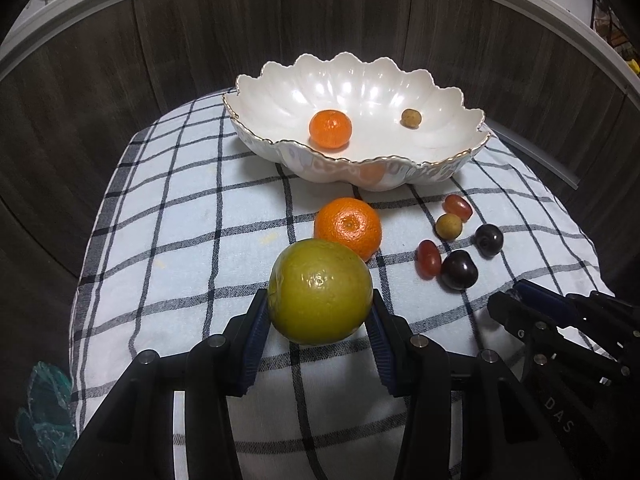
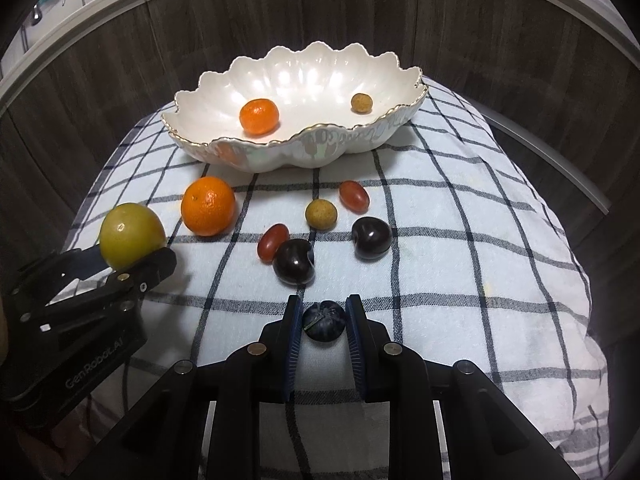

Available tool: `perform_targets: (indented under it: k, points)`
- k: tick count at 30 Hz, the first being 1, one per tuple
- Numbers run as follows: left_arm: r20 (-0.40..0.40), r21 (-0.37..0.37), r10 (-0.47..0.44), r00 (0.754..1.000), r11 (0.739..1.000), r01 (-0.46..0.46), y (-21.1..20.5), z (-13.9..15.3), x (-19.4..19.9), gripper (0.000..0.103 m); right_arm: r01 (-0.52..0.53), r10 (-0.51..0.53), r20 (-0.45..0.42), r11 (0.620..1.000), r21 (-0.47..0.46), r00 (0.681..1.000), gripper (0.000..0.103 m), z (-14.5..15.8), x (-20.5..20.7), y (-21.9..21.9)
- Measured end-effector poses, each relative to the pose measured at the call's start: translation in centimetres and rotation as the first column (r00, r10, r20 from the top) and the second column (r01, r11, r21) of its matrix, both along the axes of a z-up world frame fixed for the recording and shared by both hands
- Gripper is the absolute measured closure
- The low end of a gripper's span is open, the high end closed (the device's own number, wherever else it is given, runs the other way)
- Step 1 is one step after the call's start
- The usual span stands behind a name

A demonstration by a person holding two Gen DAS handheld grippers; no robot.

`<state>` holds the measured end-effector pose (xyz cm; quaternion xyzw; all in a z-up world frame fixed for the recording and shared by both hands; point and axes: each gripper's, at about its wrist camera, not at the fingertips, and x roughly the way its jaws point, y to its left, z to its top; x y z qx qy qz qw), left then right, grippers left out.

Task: Organize fruits
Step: 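Lift and carry the green citrus and dark plum over the bowl with both tools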

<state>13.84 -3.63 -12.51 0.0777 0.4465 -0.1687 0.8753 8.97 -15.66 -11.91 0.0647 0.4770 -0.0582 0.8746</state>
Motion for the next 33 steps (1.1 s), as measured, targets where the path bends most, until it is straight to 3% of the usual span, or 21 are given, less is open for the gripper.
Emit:
perform_targets:
  k: [16,33]
  points:
    - [0.021,0.001,0.058,0.998,0.998,-0.058,0.5,2.1,-0.8,0.057,-0.030,0.031,0.059,0.999,-0.014,0.998,0.079,1.9,0.1,0.3]
    - [0.059,-0.020,0.061,0.996,0.998,-0.060,-1.3,4.6,1.3,0.057,-0.004,0.008,0.101,0.999,-0.041,0.995,0.079,4.0,2.3,-2.3]
